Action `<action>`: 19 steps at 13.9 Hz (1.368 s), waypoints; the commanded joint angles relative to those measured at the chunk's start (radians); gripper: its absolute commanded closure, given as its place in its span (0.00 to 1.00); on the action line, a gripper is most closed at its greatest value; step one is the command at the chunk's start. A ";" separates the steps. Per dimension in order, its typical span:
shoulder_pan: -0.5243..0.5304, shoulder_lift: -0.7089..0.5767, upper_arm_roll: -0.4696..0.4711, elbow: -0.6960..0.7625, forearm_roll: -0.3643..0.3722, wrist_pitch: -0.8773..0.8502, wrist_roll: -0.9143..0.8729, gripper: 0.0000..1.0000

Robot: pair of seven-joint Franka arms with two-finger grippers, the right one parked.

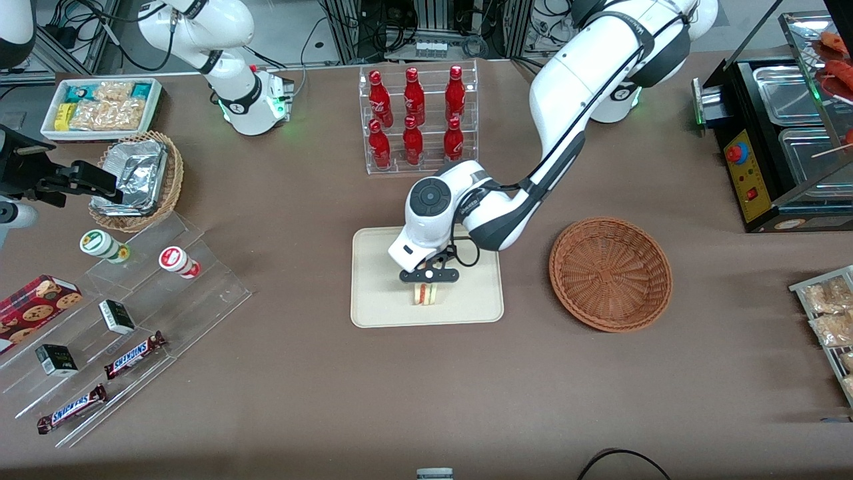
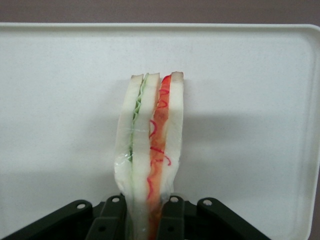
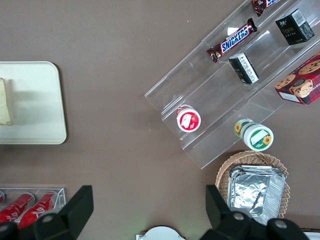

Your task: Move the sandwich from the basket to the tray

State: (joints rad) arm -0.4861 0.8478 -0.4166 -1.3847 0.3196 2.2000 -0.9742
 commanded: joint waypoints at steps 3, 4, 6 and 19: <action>-0.028 0.040 0.013 0.047 0.032 0.010 -0.031 0.64; -0.028 0.040 0.013 0.046 0.044 0.015 -0.032 0.24; -0.028 0.031 0.012 0.046 0.049 0.011 -0.034 0.01; 0.286 -0.523 0.006 -0.069 -0.094 -0.384 -0.071 0.01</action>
State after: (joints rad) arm -0.2996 0.4612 -0.4051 -1.3281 0.2569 1.8232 -1.0670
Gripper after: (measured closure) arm 0.004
